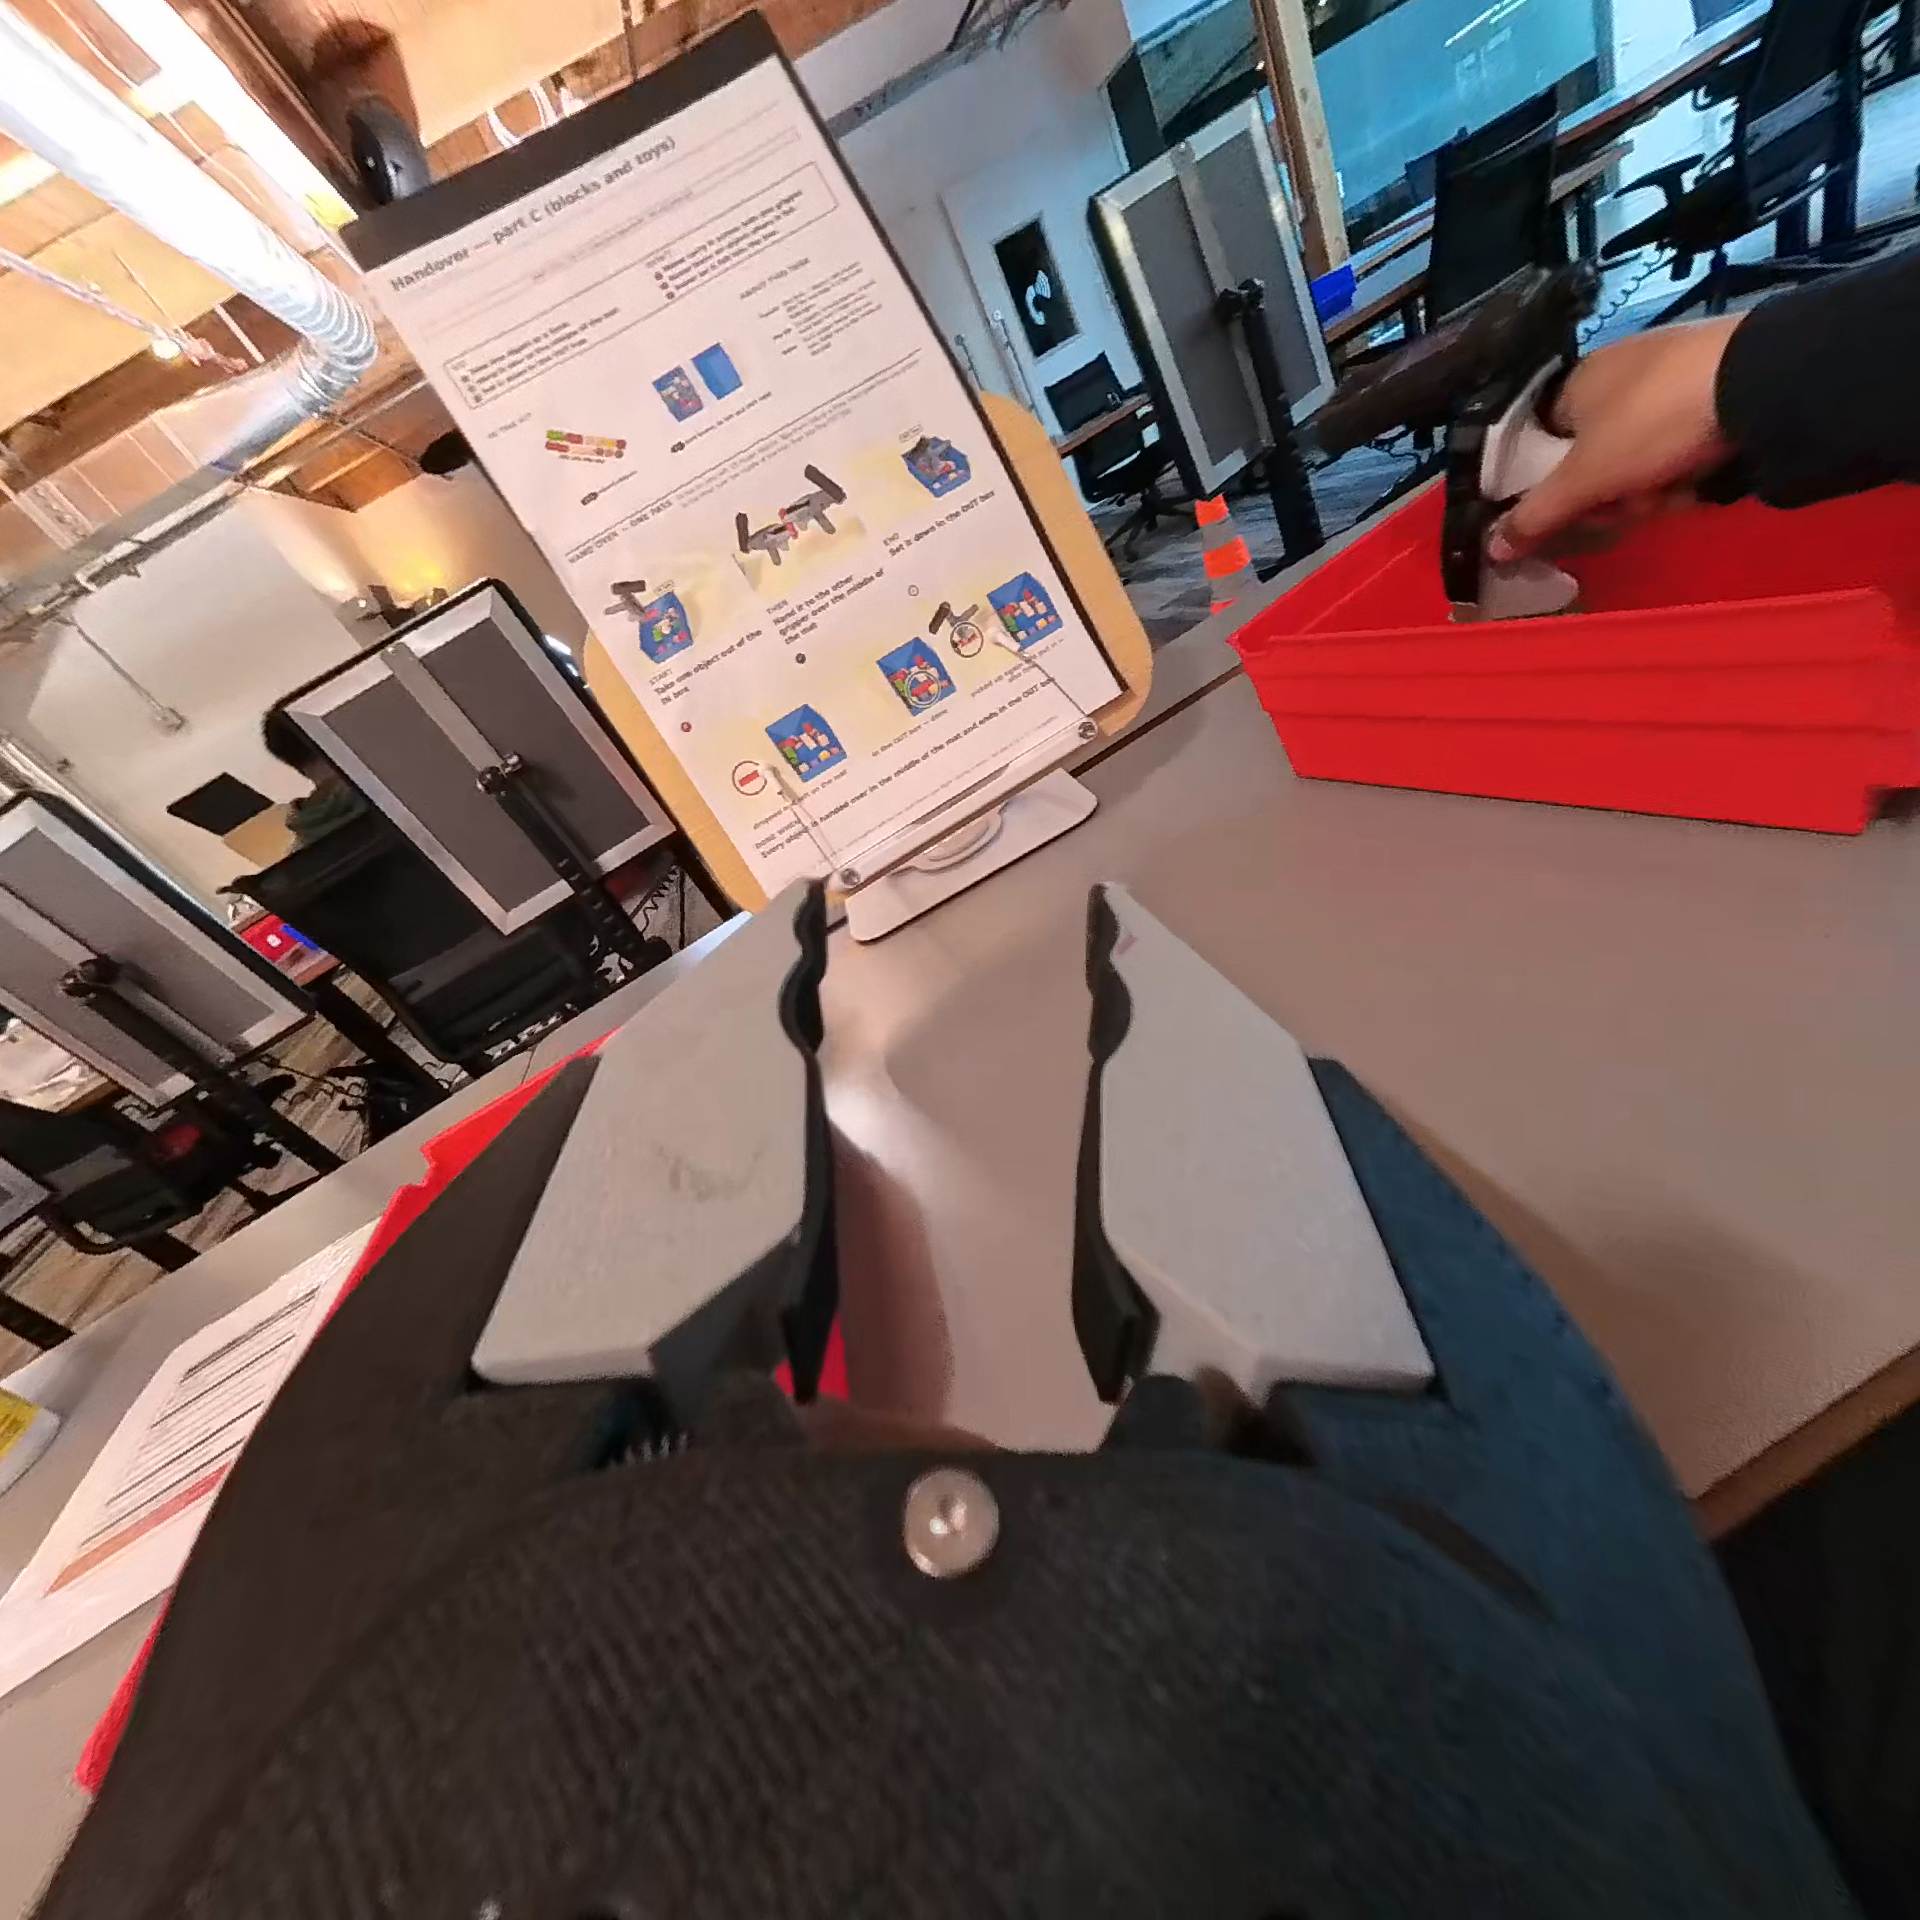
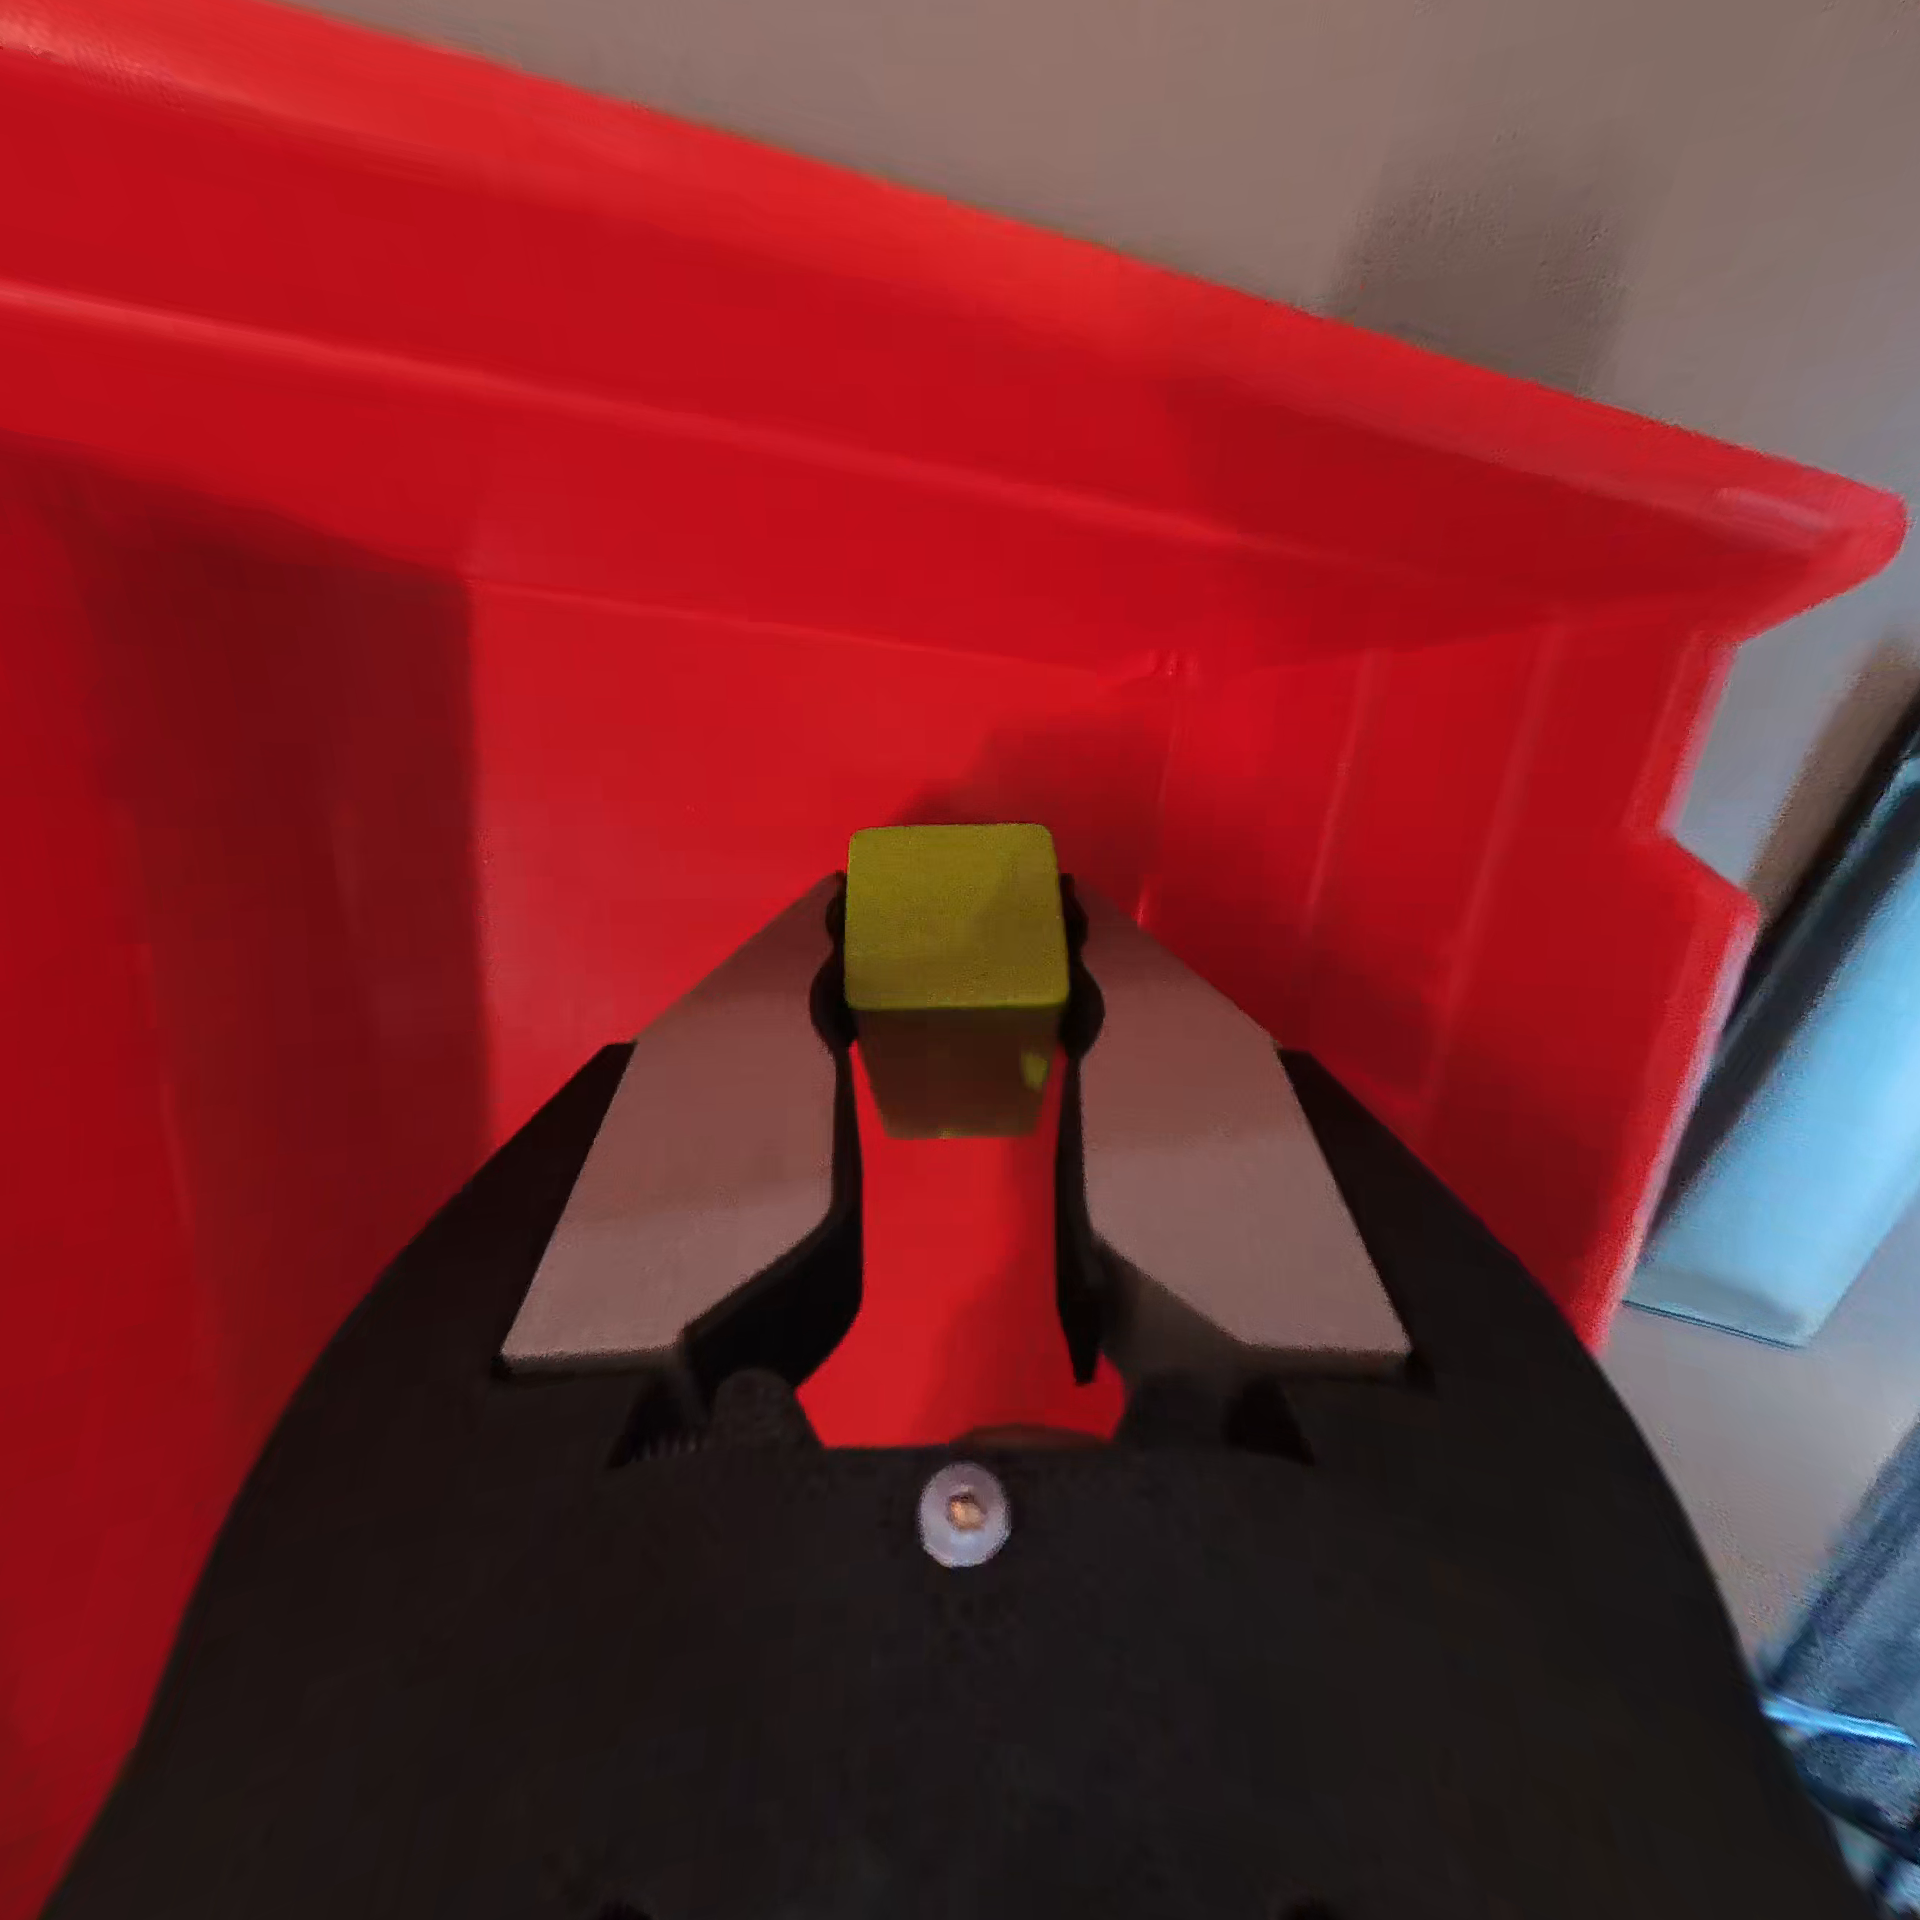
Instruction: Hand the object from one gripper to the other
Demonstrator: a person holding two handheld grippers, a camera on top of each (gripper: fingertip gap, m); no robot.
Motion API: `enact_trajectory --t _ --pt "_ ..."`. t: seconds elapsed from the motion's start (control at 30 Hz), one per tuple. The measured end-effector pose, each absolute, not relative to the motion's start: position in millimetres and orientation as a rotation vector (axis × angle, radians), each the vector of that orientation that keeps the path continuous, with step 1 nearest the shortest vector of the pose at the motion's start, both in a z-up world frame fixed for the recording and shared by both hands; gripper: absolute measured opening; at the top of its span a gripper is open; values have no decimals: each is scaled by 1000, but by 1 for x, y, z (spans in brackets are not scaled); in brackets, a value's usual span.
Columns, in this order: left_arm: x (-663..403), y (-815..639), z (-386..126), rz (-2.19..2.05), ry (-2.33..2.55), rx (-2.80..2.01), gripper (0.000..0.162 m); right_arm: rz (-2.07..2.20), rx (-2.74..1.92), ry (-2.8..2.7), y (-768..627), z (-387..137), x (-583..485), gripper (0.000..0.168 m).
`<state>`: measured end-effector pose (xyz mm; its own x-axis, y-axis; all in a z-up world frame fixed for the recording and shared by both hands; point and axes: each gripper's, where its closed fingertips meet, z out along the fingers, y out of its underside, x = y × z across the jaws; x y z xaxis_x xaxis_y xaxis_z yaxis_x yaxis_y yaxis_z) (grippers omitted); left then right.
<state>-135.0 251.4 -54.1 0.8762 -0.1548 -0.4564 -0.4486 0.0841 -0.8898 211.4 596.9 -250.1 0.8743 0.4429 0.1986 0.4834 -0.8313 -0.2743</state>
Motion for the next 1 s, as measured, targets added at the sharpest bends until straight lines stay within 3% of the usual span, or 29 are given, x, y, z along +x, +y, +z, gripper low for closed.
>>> enact_trajectory --t 0.03,0.37,0.5,0.7,1.0 --pt "-138 252 -53 229 496 -1492 48 -149 -2737 -684 597 -252 209 37" --pt "-156 254 -52 224 459 -1522 50 -43 -2717 -632 592 -248 211 41" --pt "-195 252 -52 272 399 -1586 52 89 -2546 -651 579 -199 185 50" --pt "-295 250 -71 224 126 -1744 53 628 -2059 -819 457 -100 88 50" --pt "-333 254 -104 173 32 -1845 53 916 -1636 -1066 294 -38 25 51"
